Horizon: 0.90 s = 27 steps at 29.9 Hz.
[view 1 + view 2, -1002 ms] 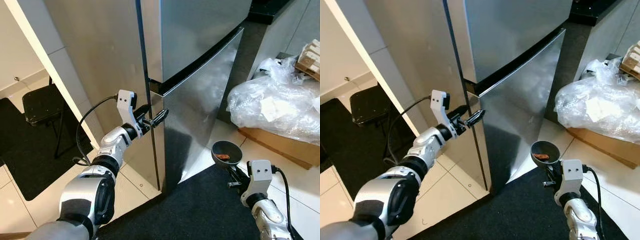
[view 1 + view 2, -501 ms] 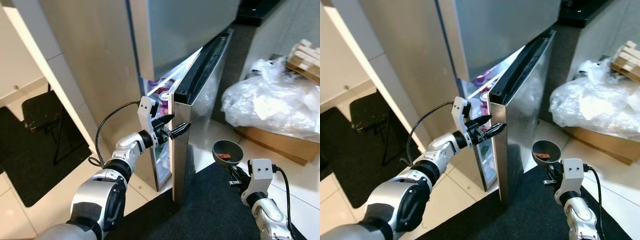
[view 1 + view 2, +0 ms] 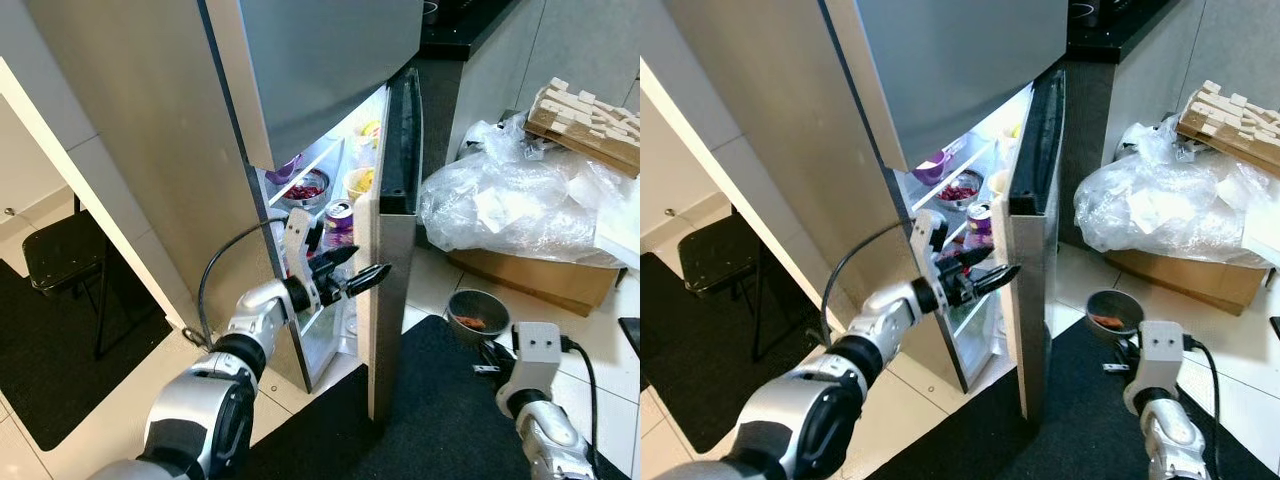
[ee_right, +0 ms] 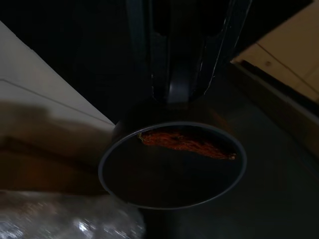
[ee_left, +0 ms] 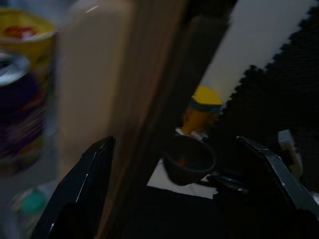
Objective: Restocking fridge
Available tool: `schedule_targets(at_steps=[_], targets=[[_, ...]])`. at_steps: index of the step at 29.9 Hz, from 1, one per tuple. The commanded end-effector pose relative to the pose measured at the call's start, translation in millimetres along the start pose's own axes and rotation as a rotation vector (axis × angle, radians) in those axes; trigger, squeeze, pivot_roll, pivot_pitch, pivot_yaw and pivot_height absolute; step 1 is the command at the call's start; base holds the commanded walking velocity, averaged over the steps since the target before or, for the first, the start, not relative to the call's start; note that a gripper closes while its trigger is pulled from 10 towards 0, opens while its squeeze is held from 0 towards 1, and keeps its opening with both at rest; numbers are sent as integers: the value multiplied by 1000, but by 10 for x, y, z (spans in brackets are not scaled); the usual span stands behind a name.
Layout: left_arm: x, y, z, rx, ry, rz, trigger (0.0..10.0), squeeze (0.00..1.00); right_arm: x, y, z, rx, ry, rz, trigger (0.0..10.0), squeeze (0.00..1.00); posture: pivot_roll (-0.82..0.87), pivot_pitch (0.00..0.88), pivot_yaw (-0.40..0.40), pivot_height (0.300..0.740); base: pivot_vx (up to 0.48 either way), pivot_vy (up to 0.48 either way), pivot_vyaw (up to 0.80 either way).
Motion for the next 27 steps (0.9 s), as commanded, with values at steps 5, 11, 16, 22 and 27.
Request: schedule_targets(at_steps=[5, 11, 16, 22, 27], targets=[[-176, 198, 255, 144, -20, 47, 10000, 0, -48, -73, -14, -51, 33, -12, 10000, 0, -242, 0, 126, 740, 0, 0, -800], [-425, 328, 489, 264, 35, 62, 10000, 0, -82, -103, -17, -65, 54, -11, 10000, 0, -243, 0, 115, 740, 0, 0, -800], [-655, 406, 710, 359, 89, 81, 10000, 0, -144, -126, -6, -74, 85, 0, 10000, 0, -239, 0, 101, 740, 0, 0, -800], [-1049, 485, 1130, 514, 193, 112, 10000, 0, -316, -74, 43, -49, 151, 48, 10000, 0, -232, 0, 84, 740, 0, 0, -344], [-1368, 491, 1512, 634, 294, 132, 10000, 0, -476, 133, 81, 22, 192, 60, 10000, 0, -224, 0, 72, 740, 0, 0, 0]])
Point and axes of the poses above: a point about 5 cm out from each wrist's last joint towards the gripper, its own z axis pointing back from the gripper into the wrist, its own x axis along the axis of the wrist's last joint, y = z × x, the point moved 6 cm from there along -z, pointing out of the wrist towards the gripper
